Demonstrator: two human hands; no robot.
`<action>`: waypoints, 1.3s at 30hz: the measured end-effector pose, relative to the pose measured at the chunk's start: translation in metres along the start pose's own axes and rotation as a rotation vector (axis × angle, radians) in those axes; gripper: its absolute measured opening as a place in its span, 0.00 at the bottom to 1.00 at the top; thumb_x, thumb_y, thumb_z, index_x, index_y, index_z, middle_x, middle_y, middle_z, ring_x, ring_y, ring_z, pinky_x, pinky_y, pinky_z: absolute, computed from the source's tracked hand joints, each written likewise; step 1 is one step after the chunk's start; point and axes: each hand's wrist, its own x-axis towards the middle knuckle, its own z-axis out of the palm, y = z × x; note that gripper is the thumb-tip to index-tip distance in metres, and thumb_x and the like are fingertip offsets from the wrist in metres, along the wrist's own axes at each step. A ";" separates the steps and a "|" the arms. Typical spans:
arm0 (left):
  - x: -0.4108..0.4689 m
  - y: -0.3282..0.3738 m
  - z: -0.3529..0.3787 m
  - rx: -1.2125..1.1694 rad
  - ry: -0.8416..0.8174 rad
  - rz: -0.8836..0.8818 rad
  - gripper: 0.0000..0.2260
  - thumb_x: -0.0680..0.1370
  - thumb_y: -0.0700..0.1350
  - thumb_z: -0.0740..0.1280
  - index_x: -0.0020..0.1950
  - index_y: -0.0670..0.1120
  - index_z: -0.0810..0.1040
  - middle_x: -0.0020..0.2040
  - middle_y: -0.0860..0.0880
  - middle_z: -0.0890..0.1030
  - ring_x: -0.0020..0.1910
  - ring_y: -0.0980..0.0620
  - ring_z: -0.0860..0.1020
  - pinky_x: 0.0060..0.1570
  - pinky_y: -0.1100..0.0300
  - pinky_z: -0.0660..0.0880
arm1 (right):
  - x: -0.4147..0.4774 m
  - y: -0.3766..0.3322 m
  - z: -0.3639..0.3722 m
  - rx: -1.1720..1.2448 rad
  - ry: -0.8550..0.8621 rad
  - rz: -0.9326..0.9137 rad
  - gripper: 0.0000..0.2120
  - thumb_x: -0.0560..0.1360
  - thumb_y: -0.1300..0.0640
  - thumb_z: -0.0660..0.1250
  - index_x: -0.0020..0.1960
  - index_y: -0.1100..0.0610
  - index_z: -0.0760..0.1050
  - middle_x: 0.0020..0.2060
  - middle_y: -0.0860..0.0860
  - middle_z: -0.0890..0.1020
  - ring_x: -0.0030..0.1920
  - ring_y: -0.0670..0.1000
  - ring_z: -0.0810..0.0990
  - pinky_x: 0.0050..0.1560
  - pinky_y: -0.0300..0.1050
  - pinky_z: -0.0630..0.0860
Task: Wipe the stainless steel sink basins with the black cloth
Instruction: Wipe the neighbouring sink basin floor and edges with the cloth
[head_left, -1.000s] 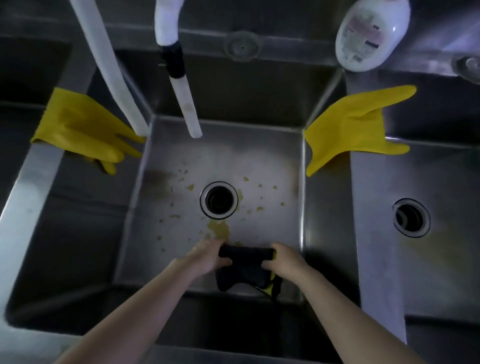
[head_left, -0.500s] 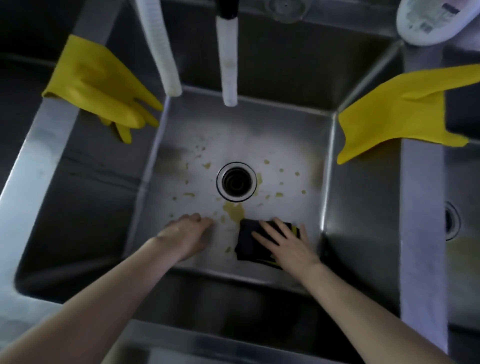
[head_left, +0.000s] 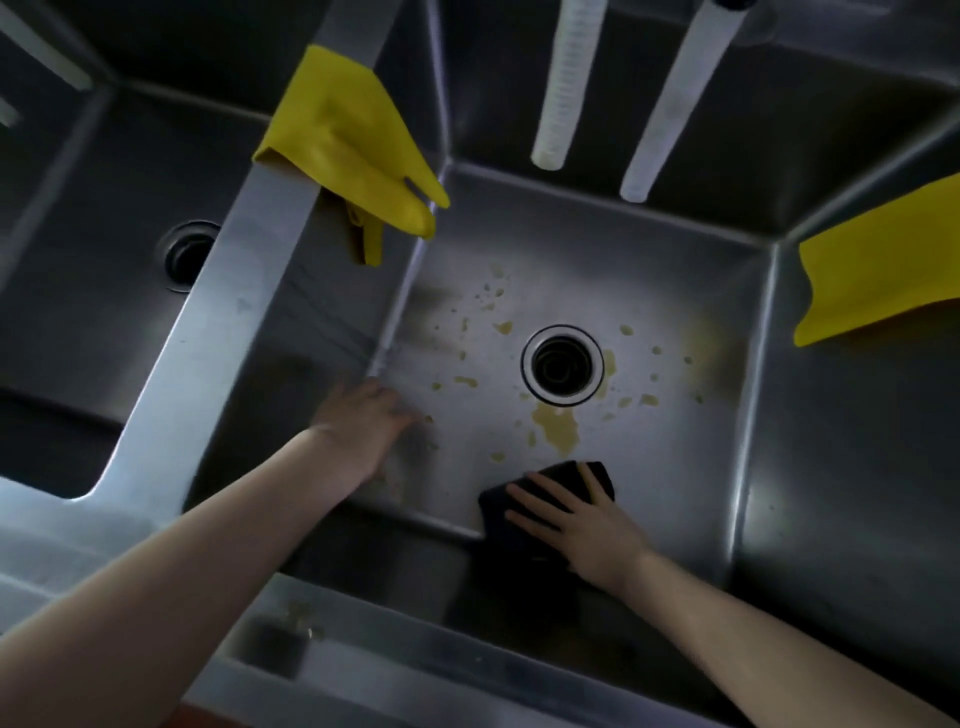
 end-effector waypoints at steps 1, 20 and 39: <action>0.000 -0.002 -0.001 0.044 0.013 0.003 0.23 0.78 0.46 0.59 0.73 0.53 0.61 0.73 0.48 0.61 0.74 0.46 0.54 0.71 0.48 0.53 | 0.009 -0.005 -0.007 0.027 -0.017 0.006 0.40 0.61 0.45 0.78 0.71 0.47 0.68 0.72 0.49 0.67 0.71 0.57 0.67 0.62 0.72 0.65; -0.041 -0.058 -0.028 0.407 0.494 0.157 0.13 0.73 0.44 0.62 0.56 0.49 0.78 0.62 0.43 0.75 0.70 0.41 0.63 0.70 0.33 0.48 | 0.080 -0.048 -0.066 0.095 -0.228 -0.067 0.37 0.80 0.58 0.58 0.76 0.43 0.36 0.75 0.44 0.32 0.74 0.54 0.31 0.69 0.68 0.36; -0.042 -0.075 -0.028 0.100 0.801 0.154 0.09 0.69 0.43 0.60 0.42 0.45 0.79 0.43 0.45 0.77 0.57 0.44 0.74 0.71 0.35 0.48 | 0.097 -0.051 -0.084 0.153 -0.161 0.035 0.38 0.79 0.57 0.60 0.76 0.41 0.38 0.76 0.44 0.35 0.76 0.52 0.38 0.73 0.62 0.47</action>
